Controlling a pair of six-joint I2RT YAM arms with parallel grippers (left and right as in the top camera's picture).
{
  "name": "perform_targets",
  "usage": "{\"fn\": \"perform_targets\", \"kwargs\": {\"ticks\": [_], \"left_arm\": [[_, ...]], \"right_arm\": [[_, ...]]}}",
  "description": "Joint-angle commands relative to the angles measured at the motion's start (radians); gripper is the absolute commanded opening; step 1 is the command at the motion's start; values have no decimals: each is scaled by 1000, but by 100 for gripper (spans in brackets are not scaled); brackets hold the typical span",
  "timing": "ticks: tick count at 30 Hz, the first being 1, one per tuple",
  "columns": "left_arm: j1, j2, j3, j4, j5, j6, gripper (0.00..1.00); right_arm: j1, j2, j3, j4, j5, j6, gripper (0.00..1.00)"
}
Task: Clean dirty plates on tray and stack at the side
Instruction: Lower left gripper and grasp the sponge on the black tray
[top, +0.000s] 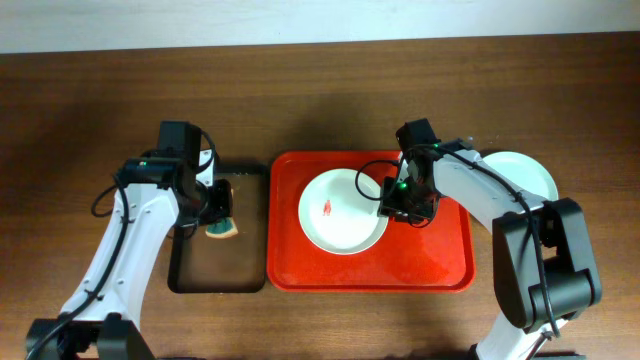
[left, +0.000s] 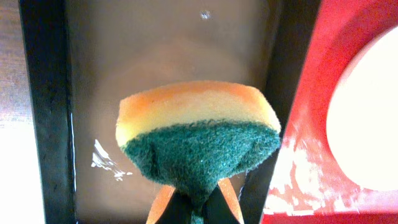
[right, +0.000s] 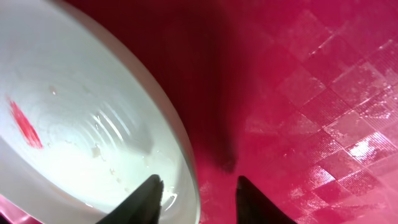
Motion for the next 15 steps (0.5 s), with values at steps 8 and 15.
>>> {"fn": "perform_targets", "kwargs": {"ticks": [8, 15], "left_arm": [[-47, -14, -1, -29, 51, 68, 0], [-47, -9, -135, 90, 51, 64, 0]], "right_arm": [[58, -4, -4, 19, 10, 2, 4], [58, -4, -4, 23, 10, 2, 4]]}}
